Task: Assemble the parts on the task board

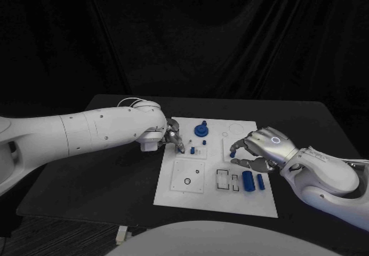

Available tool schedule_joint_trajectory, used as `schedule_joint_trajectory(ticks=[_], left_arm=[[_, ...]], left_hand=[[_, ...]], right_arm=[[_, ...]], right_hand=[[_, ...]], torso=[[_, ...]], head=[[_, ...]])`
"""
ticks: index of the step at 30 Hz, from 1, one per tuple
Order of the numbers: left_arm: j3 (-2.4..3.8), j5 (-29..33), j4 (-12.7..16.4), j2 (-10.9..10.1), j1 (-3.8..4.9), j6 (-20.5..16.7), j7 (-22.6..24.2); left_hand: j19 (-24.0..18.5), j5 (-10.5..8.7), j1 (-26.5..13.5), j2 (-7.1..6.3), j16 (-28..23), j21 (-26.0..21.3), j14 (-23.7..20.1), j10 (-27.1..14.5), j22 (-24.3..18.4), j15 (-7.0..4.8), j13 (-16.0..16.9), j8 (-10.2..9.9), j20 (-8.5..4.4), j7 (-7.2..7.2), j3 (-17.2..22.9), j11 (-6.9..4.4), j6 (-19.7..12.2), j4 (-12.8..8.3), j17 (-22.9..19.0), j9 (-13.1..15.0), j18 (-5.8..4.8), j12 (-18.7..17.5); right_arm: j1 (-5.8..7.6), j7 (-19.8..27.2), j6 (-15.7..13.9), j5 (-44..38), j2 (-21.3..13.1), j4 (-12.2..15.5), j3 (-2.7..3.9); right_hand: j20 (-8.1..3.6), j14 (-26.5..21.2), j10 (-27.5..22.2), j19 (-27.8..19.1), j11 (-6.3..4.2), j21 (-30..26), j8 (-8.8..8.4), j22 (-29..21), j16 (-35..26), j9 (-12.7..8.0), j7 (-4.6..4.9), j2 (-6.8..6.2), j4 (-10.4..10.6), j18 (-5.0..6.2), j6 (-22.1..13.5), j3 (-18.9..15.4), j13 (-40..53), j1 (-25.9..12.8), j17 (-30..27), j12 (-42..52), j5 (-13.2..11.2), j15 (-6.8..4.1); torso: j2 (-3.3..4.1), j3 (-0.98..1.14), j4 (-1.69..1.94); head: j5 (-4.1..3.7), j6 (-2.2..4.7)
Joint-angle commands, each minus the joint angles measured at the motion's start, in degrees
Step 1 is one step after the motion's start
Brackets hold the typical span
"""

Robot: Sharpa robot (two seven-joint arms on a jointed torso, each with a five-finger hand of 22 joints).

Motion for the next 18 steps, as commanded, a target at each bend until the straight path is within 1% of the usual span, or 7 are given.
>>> schedule_joint_trajectory(ticks=[1, 4, 18], left_arm=[[0.03, 0.41, 0.04, 0.28, -0.15, 0.21, 0.63], [0.03, 0.41, -0.11, 0.45, -0.17, 0.1, 0.73], [0.03, 0.41, -0.7, 0.94, -0.25, 0.38, 0.86]], left_hand=[[-0.26, -0.03, -0.37, 0.0, 0.15, -0.36, 6.15, 5.86, 10.35, 0.3, 15.07, -0.23, 0.0, -0.38, -0.07, 0.16, -0.14, 0.22, 15.09, -0.05, 0.46, 0.2], [-0.28, -0.03, -0.31, -0.01, 0.15, -0.42, 6.15, 5.86, 10.34, 0.3, 15.07, -0.24, 0.0, -0.39, -0.08, 0.15, -0.14, 0.19, 15.09, -0.06, 0.47, 0.2], [-0.34, -0.09, -0.03, -0.19, 0.15, -0.58, 6.15, 5.86, 10.3, 0.29, 15.07, -0.32, 0.01, -0.39, -0.21, 0.14, -0.25, -0.03, 15.09, -0.13, 0.5, 0.2]], right_arm=[[-0.17, -0.56, -0.1, -0.25, 0.06, -0.01, 0.02], [-0.19, -0.55, -0.09, -0.25, 0.08, -0.03, 0.02], [-0.21, -0.67, -0.01, -0.25, -0.03, 0.01, 0.02]], right_hand=[[-0.23, 5.16, 6.07, 5.54, -0.13, -0.26, -0.14, 14.78, -0.33, -0.06, 0.04, 0.04, 0.02, -0.21, 0.26, 0.44, 15.07, 0.29, 10.57, 0.21, 0.38, -0.32], [-0.23, 5.16, 6.07, 5.54, -0.13, -0.26, -0.14, 14.78, -0.33, -0.06, 0.04, 0.04, 0.02, -0.21, 0.26, 0.44, 15.07, 0.29, 10.57, 0.21, 0.38, -0.32], [-0.23, 5.17, 6.07, 5.55, -0.11, -0.24, -0.14, 14.78, -0.31, -0.08, 0.06, 0.1, 0.02, -0.21, 0.26, 0.49, 15.07, 0.36, 10.6, 0.21, 0.38, -0.31]], torso=[[-0.02, -0.02, -0.03], [-0.02, 0.01, -0.02], [-0.01, -0.01, -0.06]], head=[[0.1, -0.01], [0.08, -0.01], [0.12, -0.01]])
